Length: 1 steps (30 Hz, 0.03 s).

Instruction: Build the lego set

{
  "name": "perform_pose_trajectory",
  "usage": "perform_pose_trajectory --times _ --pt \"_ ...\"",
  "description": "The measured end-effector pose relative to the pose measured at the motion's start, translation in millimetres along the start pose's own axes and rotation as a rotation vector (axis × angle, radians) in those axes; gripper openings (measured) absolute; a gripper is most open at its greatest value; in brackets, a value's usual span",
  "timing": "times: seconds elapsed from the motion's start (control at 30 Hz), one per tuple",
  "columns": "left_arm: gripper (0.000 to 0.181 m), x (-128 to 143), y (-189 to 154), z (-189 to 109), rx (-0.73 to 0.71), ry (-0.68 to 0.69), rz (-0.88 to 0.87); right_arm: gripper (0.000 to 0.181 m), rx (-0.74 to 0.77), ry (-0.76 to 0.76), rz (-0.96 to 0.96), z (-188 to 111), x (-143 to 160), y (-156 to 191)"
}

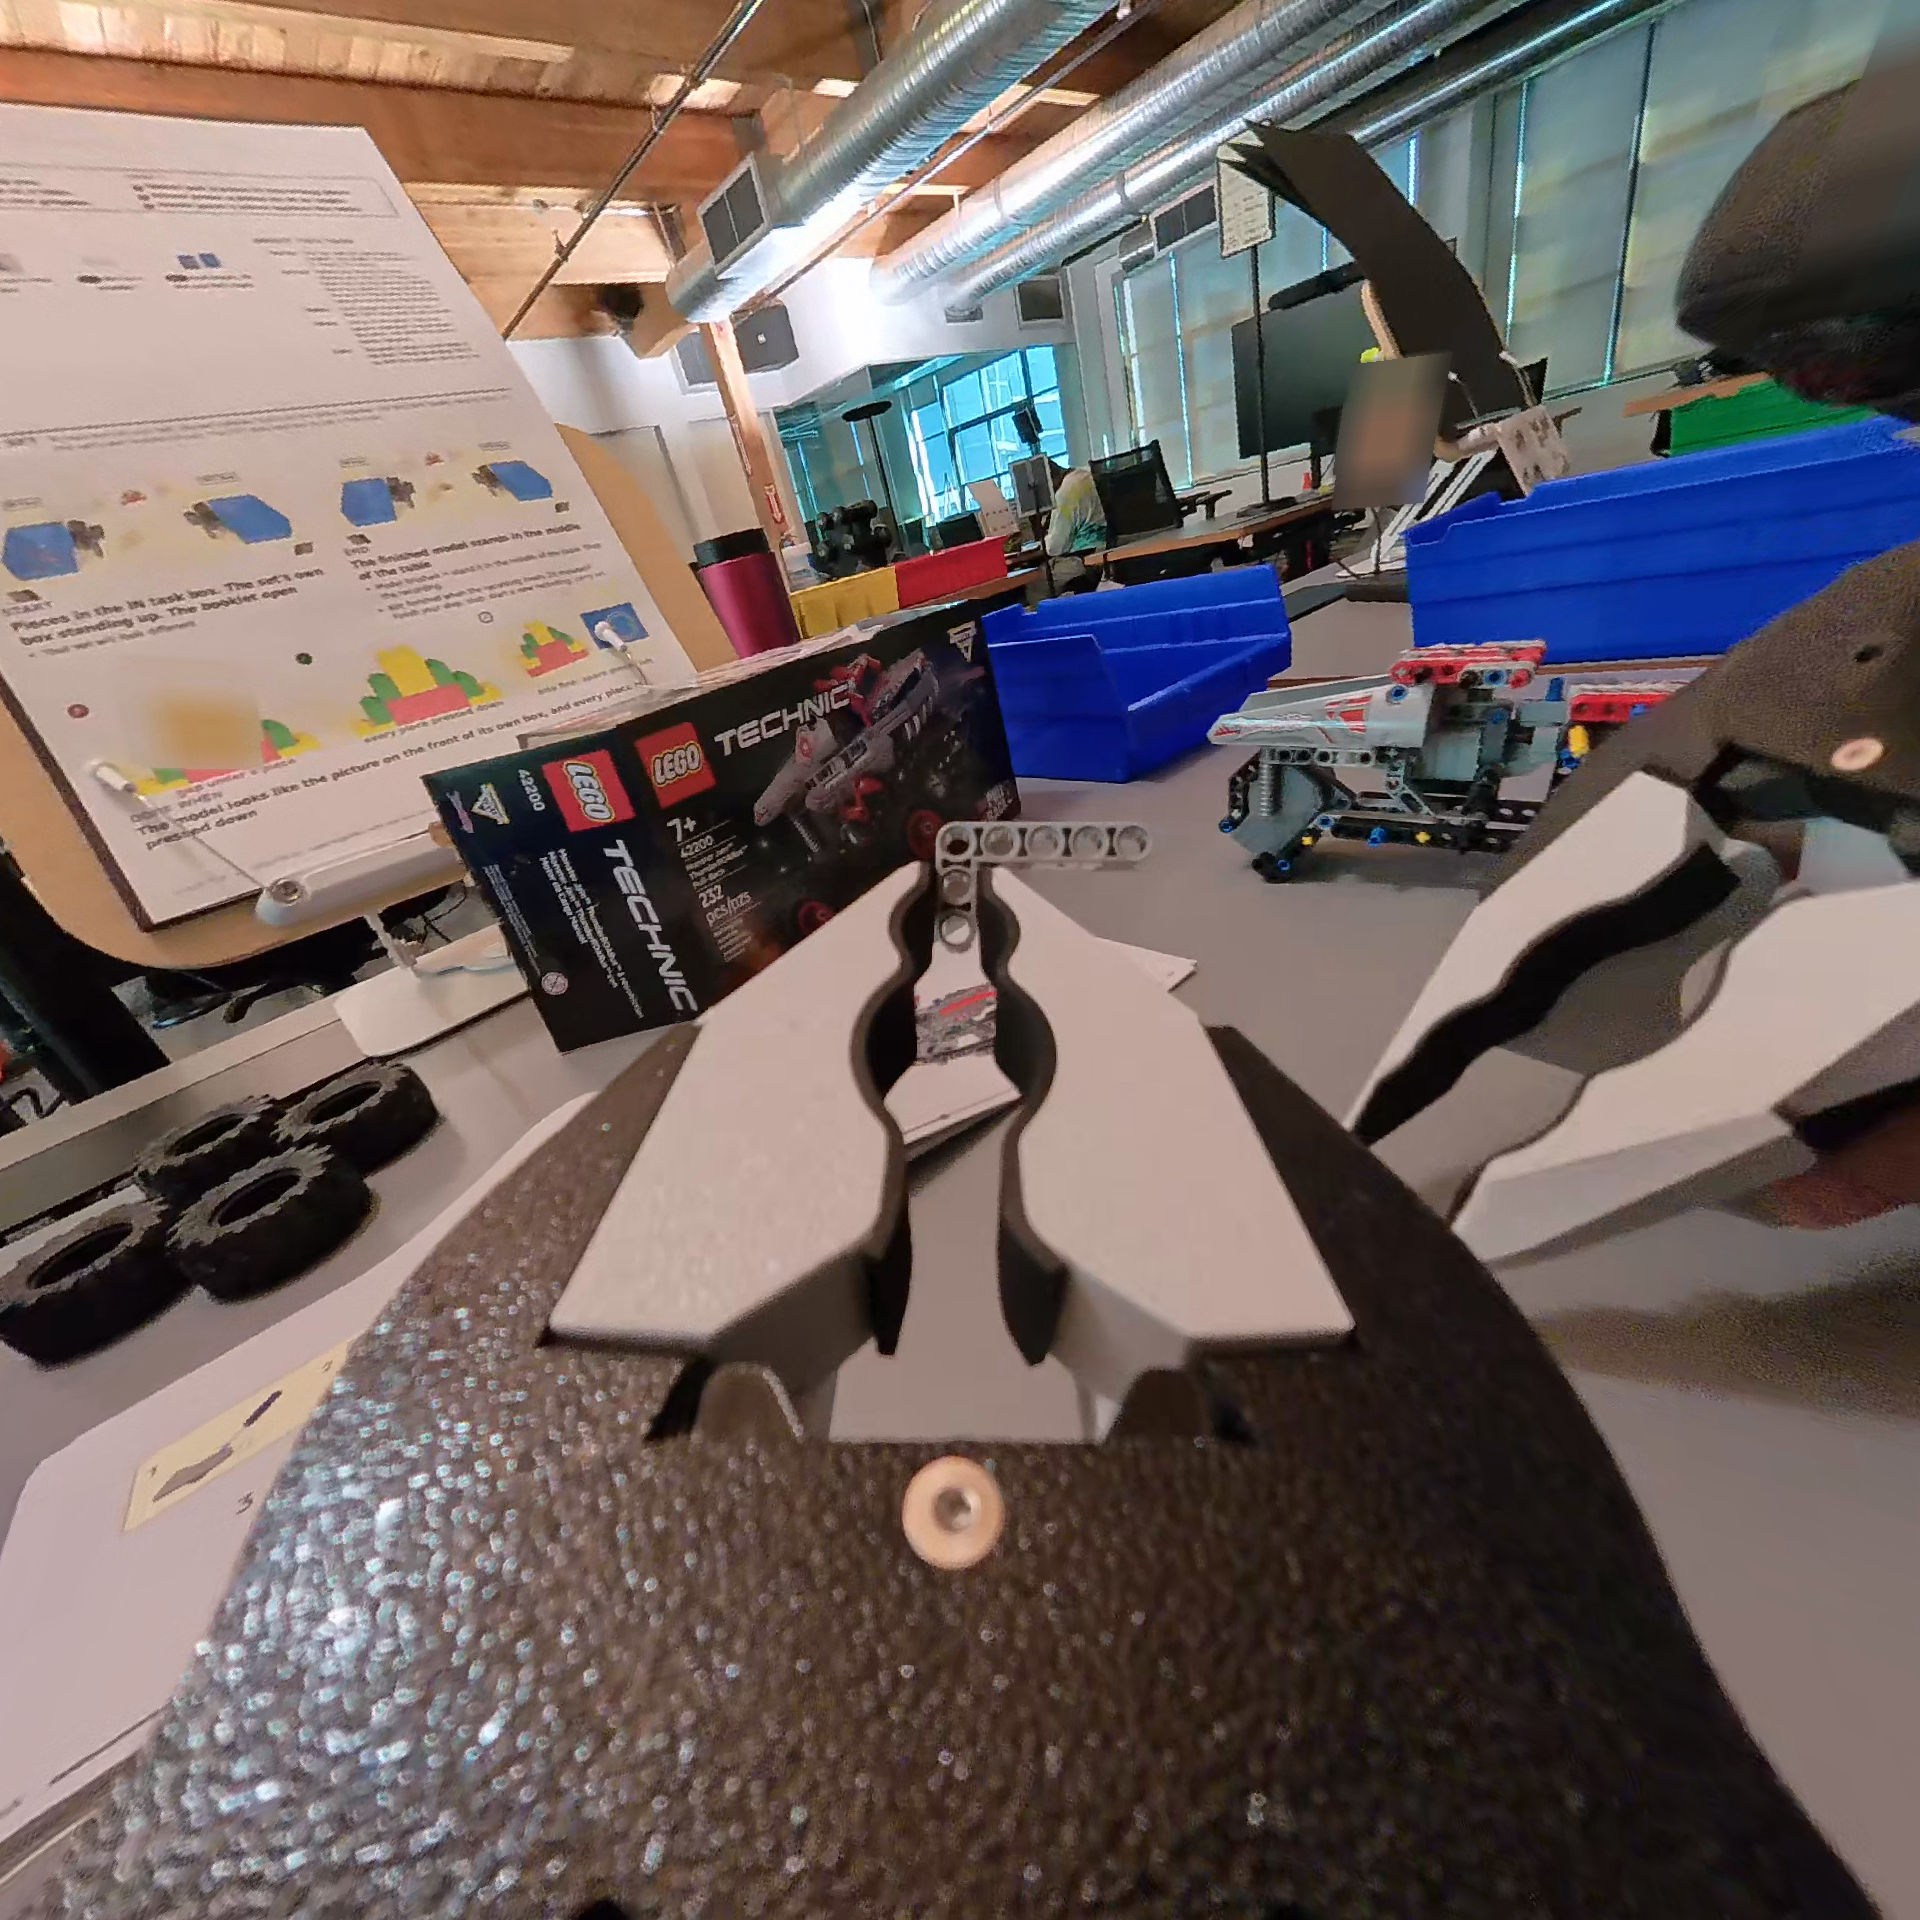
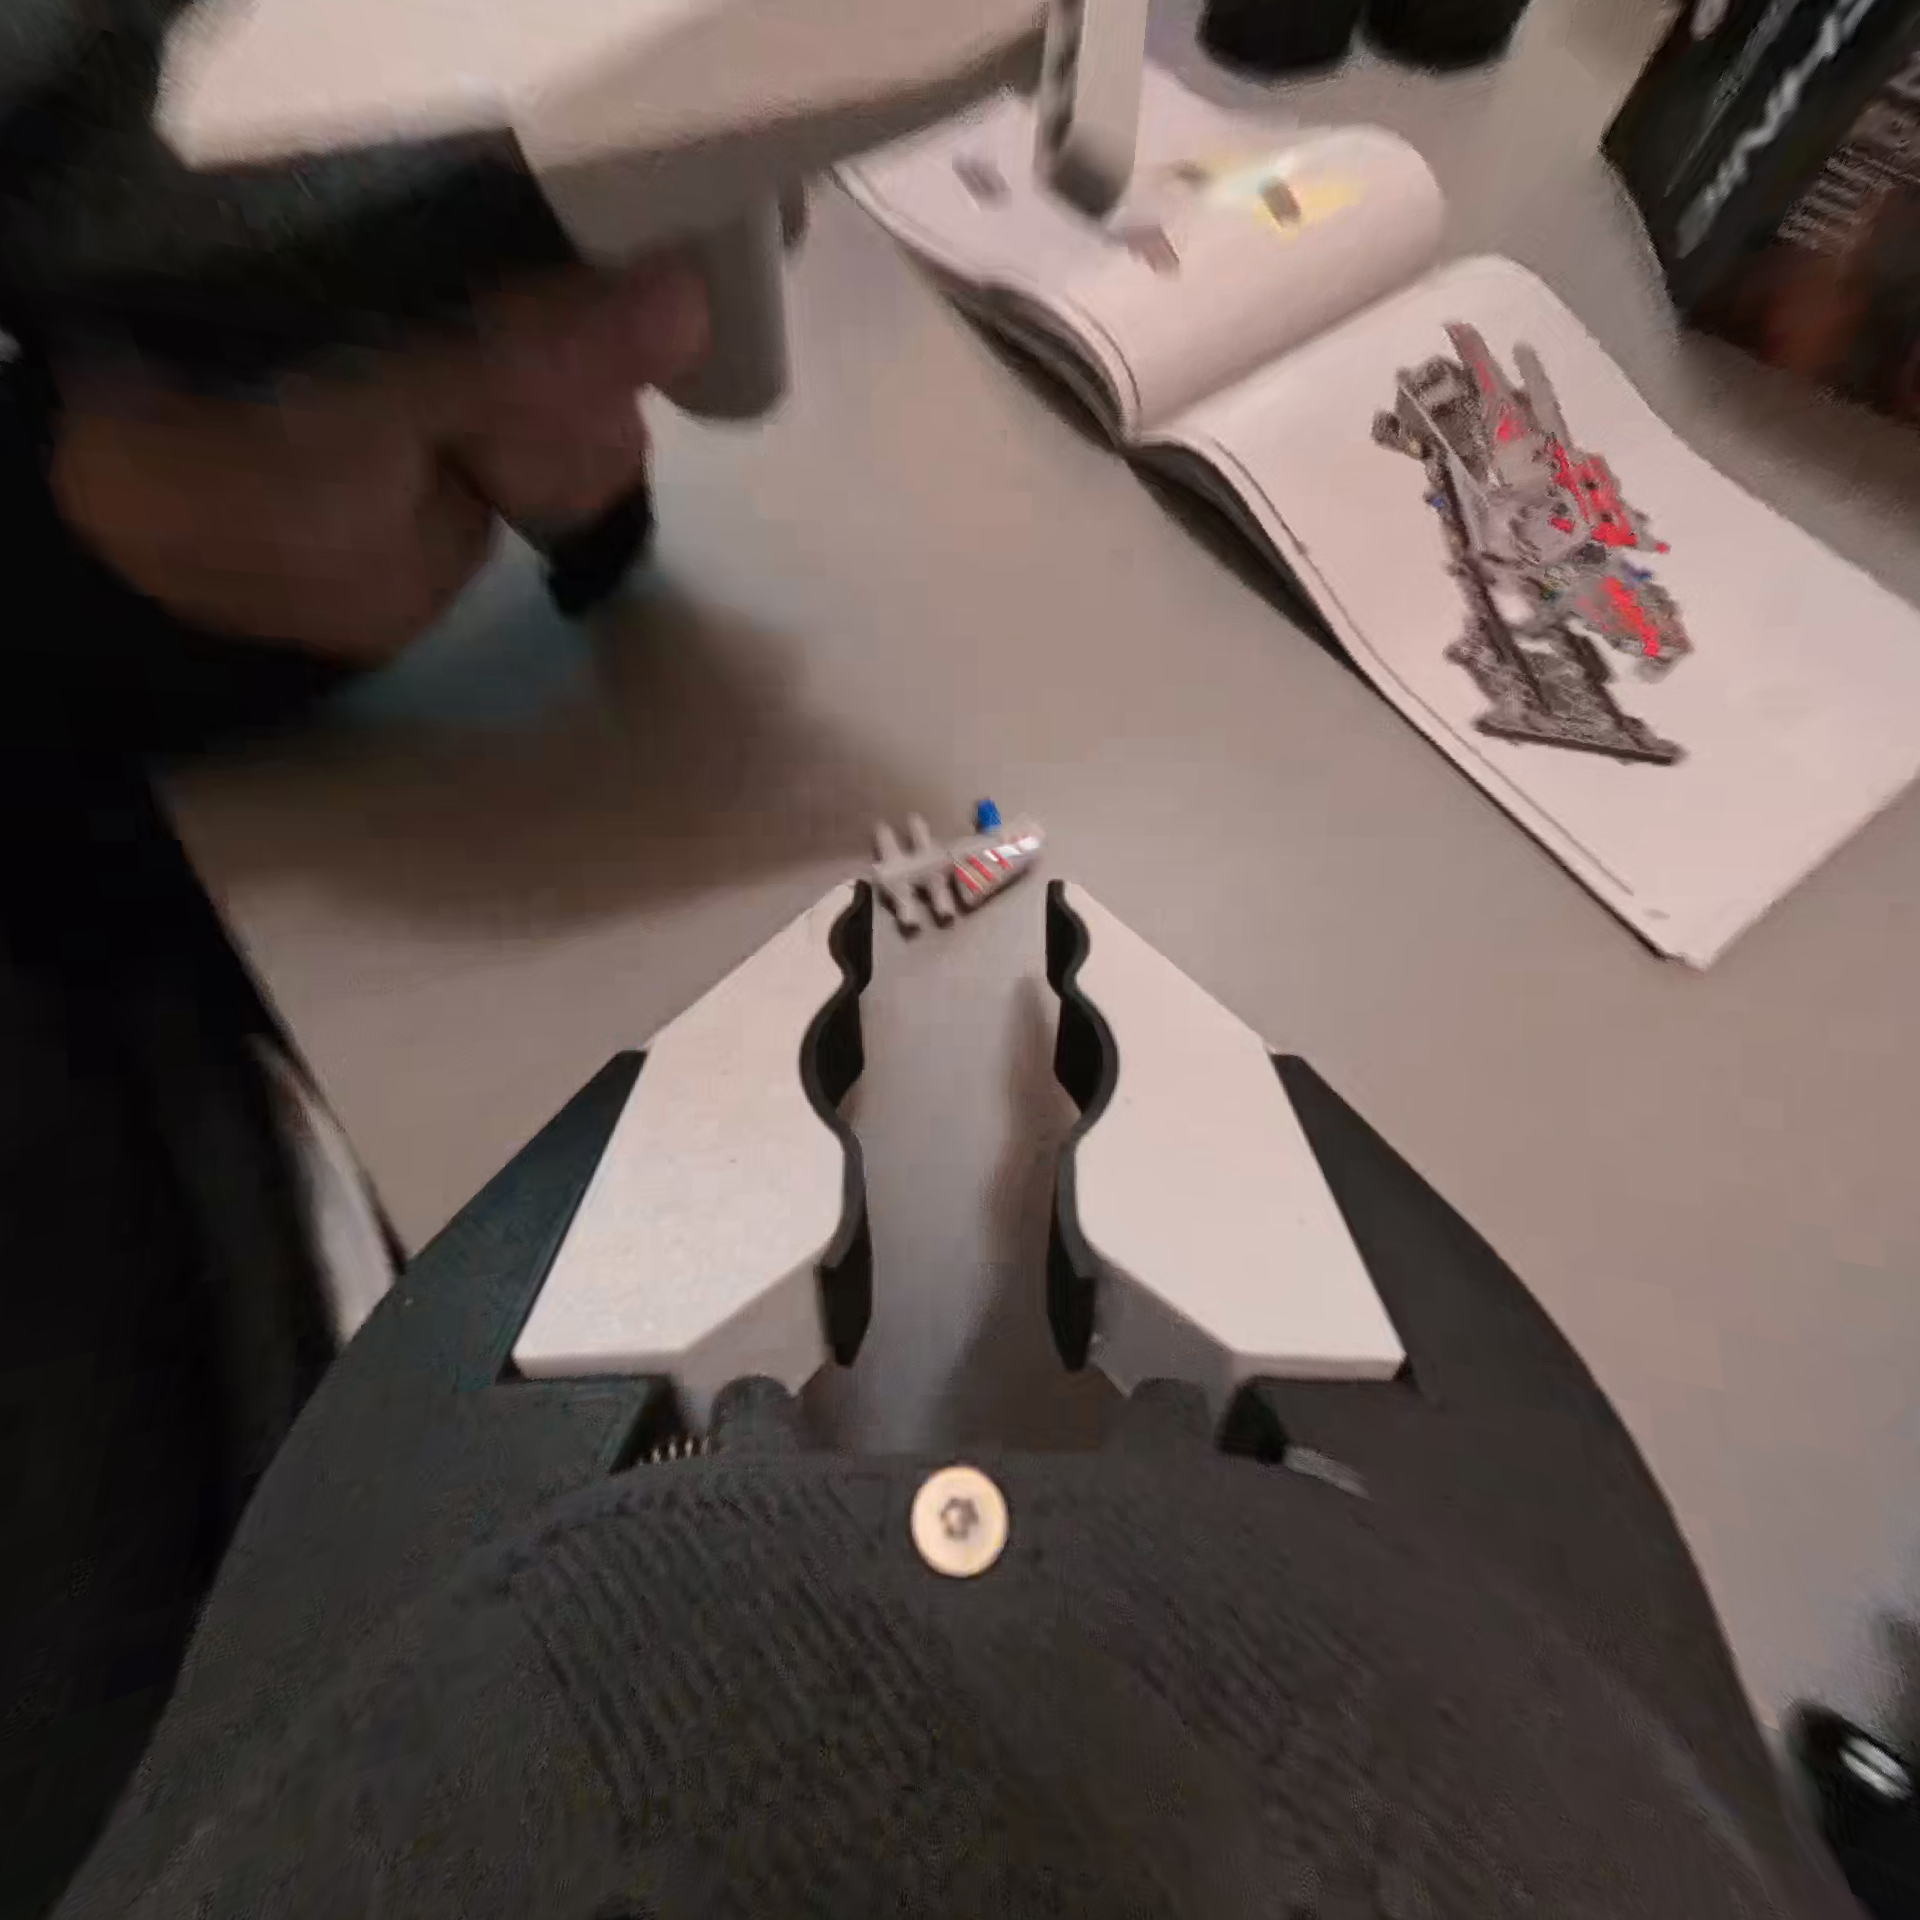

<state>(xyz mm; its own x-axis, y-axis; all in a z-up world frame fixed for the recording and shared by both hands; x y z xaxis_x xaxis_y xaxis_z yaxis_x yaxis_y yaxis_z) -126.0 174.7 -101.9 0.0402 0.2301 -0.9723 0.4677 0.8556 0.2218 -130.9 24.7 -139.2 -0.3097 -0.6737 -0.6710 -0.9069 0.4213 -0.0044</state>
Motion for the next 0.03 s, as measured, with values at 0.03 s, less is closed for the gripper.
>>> perform_pose_trajectory --times 0.03 --pt "0.005 0.3 1.1 0.1 -0.003 0.003 -0.005 0.032 0.044 0.044 -0.019 2.5 1.3 -1.3"
Point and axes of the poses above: each gripper's, where its closed fingertips meet, z out along the fingers, x out of its underside, y = z × x across the jaws, the point moved 8 cm from there along -z, back along the fingers, and after that the axes turned 10 degrees about y, right-handed, at the moved point
